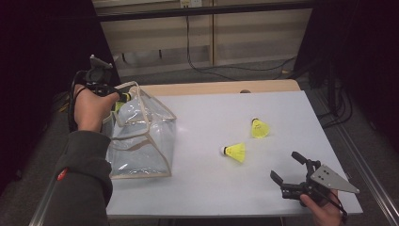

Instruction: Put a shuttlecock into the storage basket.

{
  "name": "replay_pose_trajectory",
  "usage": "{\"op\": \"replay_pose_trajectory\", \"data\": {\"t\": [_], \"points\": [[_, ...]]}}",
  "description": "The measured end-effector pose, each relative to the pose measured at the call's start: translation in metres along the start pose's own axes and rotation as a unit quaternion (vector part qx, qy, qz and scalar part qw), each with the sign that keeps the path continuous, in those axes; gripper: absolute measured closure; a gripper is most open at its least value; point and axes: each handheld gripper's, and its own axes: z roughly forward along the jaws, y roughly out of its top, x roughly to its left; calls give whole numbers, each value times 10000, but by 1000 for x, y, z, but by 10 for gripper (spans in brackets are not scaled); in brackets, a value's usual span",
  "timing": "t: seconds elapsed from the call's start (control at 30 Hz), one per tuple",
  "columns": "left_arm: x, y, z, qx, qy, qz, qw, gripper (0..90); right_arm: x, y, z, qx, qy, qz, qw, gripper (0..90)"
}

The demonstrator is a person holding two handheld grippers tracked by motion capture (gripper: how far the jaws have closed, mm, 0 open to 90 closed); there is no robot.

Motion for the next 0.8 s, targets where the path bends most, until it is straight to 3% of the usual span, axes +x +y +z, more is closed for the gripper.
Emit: {"op": "replay_pose_trajectory", "data": {"t": [0.8], "points": [[-2, 1, 14, -52, 153, -31, 9999, 853, 0, 0, 0, 12, -4, -18, 10000, 17]]}}
